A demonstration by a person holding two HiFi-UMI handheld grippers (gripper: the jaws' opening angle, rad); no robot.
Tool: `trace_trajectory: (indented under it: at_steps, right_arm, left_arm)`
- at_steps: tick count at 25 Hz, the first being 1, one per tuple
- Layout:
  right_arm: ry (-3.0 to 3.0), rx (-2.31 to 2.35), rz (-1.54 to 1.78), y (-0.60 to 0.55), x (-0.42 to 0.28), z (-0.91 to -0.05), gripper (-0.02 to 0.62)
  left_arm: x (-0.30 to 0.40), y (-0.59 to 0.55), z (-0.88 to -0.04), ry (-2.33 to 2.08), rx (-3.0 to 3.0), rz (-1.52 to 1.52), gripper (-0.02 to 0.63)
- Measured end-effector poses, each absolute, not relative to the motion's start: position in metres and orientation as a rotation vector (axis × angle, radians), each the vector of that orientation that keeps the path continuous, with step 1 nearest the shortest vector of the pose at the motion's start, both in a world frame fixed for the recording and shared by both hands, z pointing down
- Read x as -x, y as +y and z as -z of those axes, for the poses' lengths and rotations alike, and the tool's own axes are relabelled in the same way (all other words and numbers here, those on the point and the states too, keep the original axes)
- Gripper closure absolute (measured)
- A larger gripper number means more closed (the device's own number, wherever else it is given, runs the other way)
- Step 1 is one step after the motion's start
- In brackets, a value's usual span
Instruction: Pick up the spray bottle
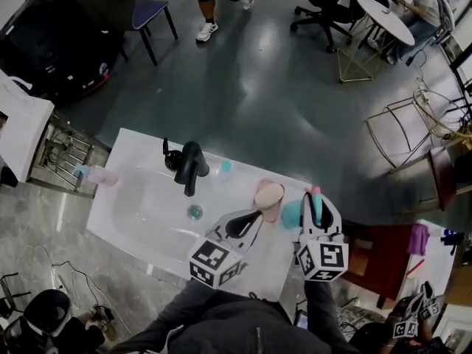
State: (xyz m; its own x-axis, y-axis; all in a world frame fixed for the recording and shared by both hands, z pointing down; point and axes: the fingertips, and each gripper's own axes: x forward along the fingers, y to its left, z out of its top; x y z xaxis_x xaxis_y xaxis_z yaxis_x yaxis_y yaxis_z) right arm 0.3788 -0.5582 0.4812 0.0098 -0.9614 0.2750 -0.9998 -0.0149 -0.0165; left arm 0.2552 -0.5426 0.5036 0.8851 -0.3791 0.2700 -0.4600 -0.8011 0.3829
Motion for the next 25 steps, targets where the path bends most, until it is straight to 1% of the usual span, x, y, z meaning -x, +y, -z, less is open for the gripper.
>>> trace_trajectory:
  at_steps: [6,15,25]
  right_arm:
    - [-2.085,-2.108,-0.277,-0.522,-0.379,-0.469,0.520]
    - [-2.077,-2.149,-0.254,-0.426,-0.379,-0.449,0.520]
    - [-2.040,-2.210,-0.295,-0.339,-0.375,-0.466,0.520]
  left_arm:
    - [-0.252,-0.509,-0.495,-0.633,-2.626,-0.234,0.603]
    - [-0.252,-0.423,-0.482,-0.589,-2.640,-0.228,0.603]
    - [-0.236,-0.342,-0.492,-0.571,-2.648,-0.252,0.603]
